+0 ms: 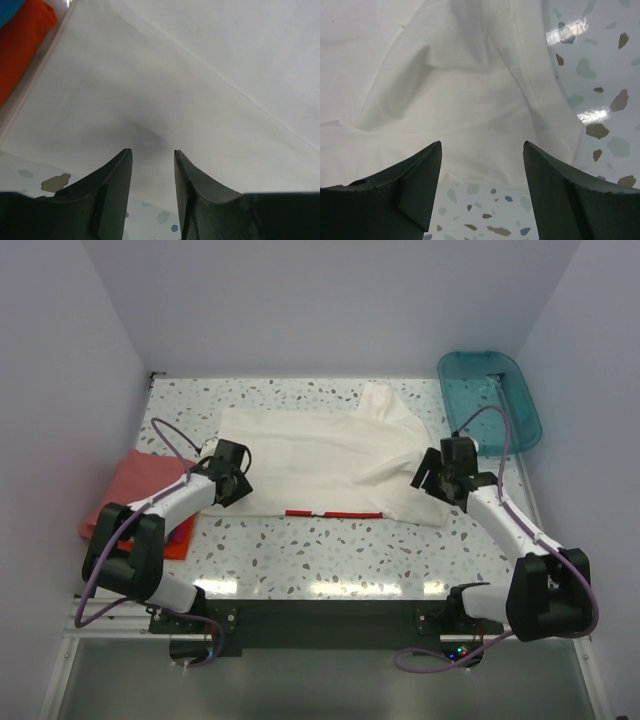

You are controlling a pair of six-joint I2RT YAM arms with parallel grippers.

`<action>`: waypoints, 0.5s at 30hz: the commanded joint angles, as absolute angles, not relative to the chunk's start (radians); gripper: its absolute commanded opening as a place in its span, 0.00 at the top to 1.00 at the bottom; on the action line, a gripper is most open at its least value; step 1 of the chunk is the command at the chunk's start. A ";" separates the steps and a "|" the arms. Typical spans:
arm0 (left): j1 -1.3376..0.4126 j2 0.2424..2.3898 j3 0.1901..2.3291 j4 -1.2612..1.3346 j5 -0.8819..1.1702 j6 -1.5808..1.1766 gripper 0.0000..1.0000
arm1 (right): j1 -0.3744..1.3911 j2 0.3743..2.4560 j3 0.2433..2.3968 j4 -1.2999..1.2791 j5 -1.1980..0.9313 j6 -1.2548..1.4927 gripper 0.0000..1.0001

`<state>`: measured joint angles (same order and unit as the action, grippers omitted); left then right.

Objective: Fold and stack the t-shirts
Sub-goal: Fold the tshirt

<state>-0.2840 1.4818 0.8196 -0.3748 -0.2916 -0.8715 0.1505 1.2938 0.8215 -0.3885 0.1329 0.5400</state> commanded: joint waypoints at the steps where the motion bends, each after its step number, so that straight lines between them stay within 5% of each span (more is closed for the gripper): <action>1: -0.293 1.463 0.781 -0.315 -0.324 -0.882 0.57 | 0.156 1.217 0.747 -0.416 0.058 0.656 0.31; 15: -0.293 1.516 0.746 -0.310 -0.351 -0.917 0.56 | 0.156 1.190 0.595 -0.459 0.060 0.868 0.30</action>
